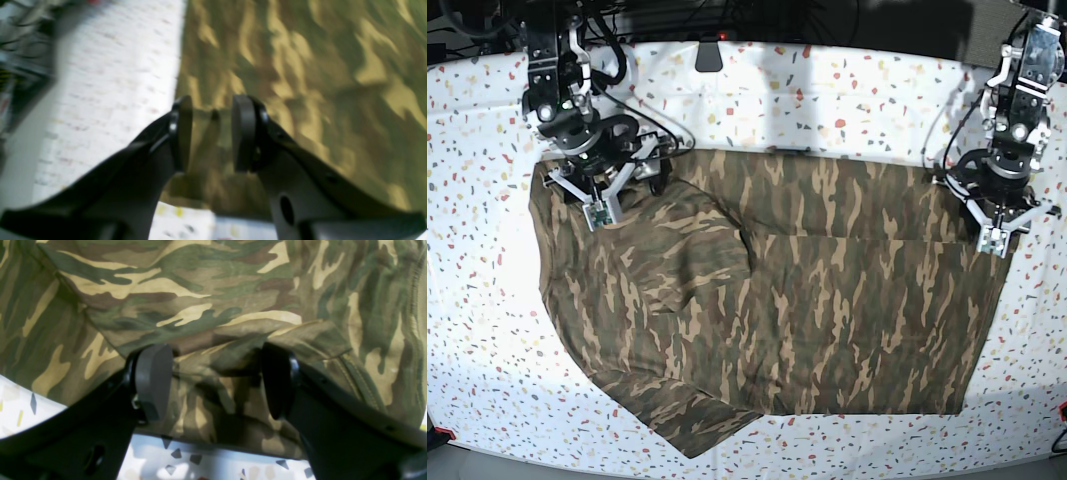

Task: Fold the T-shirt properly
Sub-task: 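Release the shirt edge and raise both grippers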

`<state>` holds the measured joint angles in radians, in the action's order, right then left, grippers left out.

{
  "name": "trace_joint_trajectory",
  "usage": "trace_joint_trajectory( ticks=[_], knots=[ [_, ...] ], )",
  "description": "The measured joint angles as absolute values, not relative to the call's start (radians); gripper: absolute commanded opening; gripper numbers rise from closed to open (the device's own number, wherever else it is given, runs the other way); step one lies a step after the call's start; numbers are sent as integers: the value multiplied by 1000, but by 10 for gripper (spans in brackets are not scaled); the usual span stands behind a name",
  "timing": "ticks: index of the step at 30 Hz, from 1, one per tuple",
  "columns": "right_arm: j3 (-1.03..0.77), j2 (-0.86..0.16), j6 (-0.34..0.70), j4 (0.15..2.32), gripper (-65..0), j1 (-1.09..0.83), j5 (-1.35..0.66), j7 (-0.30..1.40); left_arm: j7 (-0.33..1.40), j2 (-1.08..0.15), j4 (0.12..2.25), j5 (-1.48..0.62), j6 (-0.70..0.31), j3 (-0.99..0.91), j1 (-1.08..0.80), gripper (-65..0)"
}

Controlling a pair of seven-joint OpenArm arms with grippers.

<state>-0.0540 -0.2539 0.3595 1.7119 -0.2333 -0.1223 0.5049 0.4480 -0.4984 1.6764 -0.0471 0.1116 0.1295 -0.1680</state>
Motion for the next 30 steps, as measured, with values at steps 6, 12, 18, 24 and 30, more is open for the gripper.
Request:
trace_joint_trajectory(
  ticks=[6,12,18,24,30],
  knots=[
    [-55,-254,360,1712,-235,-191,-123,495,345,-498,1583,-91,73,130,-149,-461],
    [-56,-252,360,1711,-235,-193,-104,495,289,-487,1399,-155,82,125,-158,-461],
    [-56,-253,360,1634,-235,-192,-56,498,245,-418,1340,-163,78,116,-147,-461],
    [-58,-256,387,1592,-235,-212,-84,518,318,-405,1349,-195,17,104,-138,-492],
    [-58,-277,402,1663,-235,-315,-127,523,266,-415,1360,-349,-63,97,-189,-577]
  ],
)
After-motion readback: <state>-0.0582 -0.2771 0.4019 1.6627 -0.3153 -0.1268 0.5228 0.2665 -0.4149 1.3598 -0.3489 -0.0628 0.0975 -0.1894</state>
